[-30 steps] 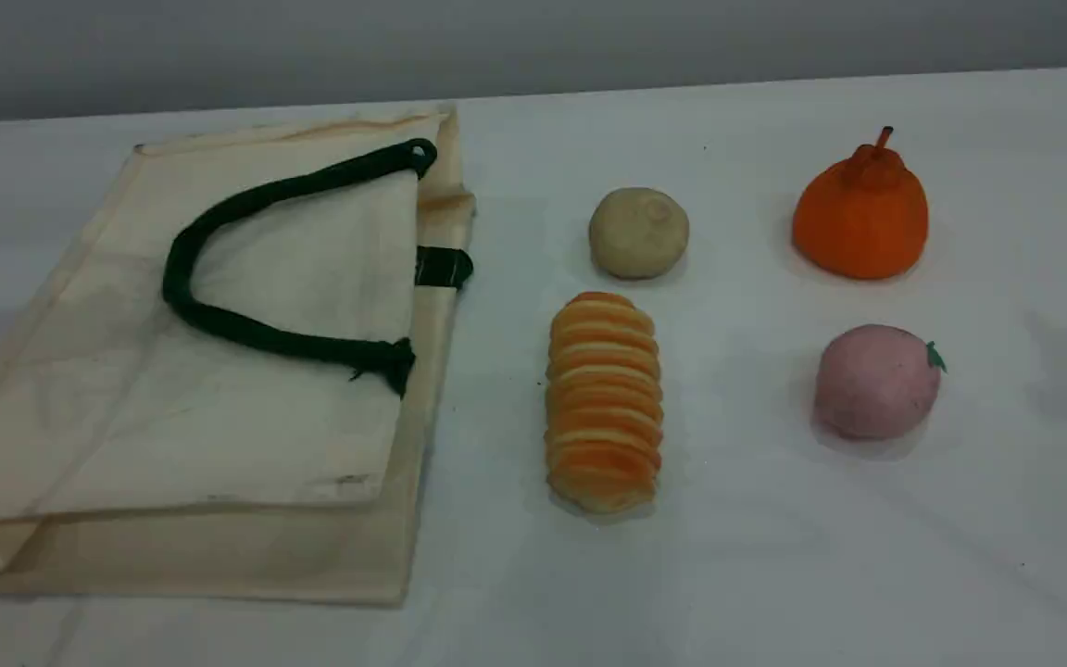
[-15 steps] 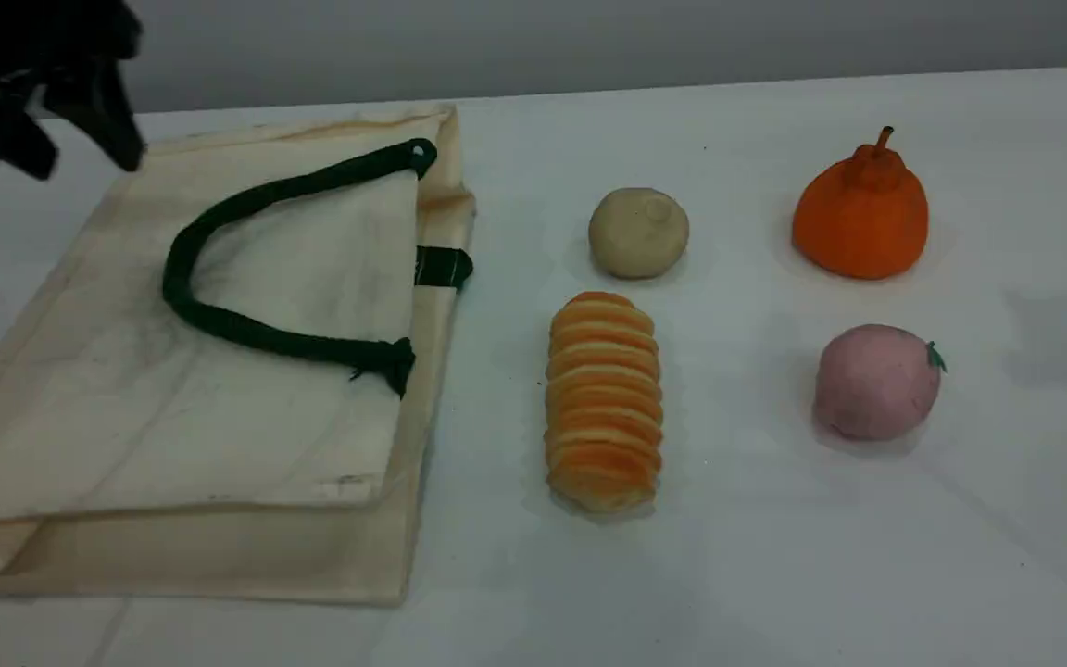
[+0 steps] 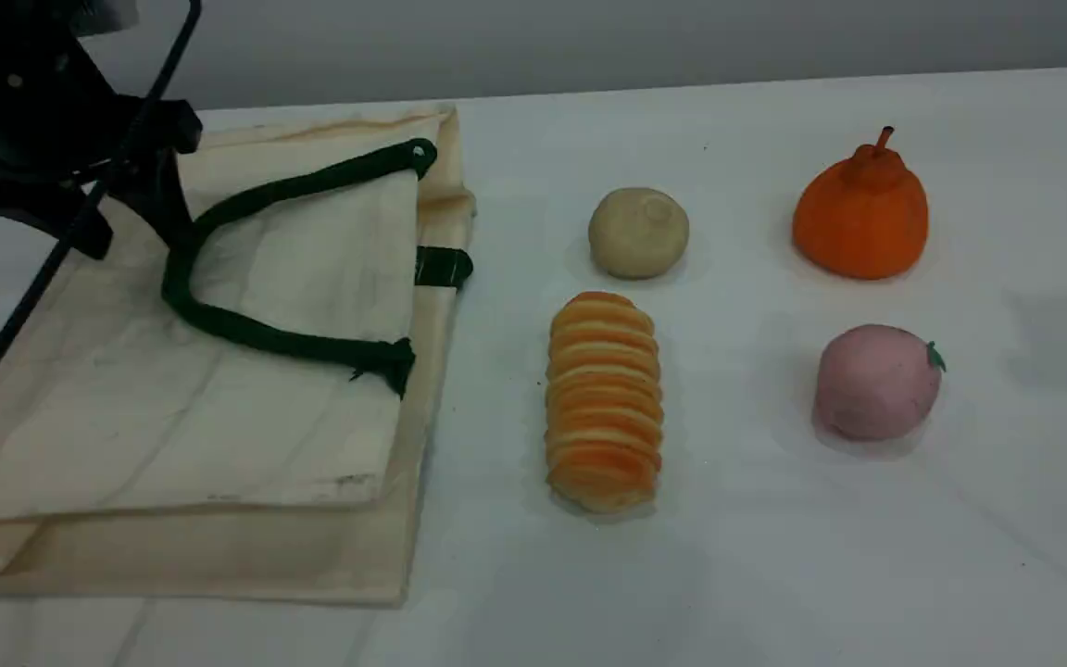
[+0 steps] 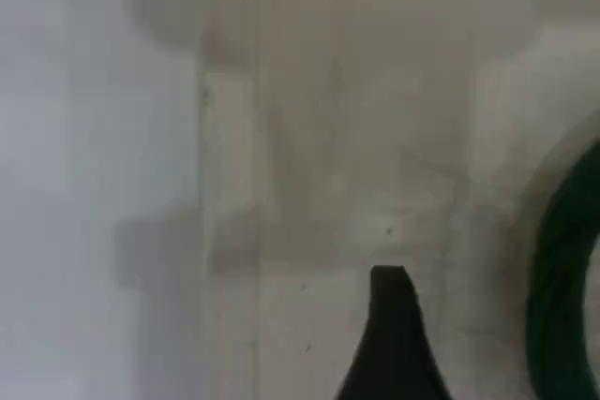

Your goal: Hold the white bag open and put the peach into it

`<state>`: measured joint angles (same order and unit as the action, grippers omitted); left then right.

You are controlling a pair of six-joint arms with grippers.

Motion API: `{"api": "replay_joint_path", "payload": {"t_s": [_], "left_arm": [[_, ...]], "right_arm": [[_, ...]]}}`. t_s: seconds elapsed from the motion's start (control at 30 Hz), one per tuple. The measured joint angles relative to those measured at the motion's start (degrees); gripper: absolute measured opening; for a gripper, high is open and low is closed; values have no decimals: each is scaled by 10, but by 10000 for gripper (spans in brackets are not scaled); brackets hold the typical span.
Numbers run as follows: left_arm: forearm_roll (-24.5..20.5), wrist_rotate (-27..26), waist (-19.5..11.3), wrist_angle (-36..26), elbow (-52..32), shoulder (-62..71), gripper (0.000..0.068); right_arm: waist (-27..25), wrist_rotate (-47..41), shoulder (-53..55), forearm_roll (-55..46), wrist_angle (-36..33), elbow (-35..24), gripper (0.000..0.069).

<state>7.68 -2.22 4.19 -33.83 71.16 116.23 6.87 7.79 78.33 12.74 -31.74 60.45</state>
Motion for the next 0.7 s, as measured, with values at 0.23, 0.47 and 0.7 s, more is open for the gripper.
{"api": "replay_joint_path", "payload": {"t_s": [0.23, 0.47, 0.7], "left_arm": [[15, -3, 0, 12, -1, 21, 477], [20, -3, 11, 18, -1, 27, 476], [19, -3, 17, 21, -1, 27, 338]], "right_arm": [[0, 0, 0, 0, 0, 0, 568], [0, 0, 0, 0, 0, 0, 568], [0, 0, 0, 0, -2, 0, 568]]}}
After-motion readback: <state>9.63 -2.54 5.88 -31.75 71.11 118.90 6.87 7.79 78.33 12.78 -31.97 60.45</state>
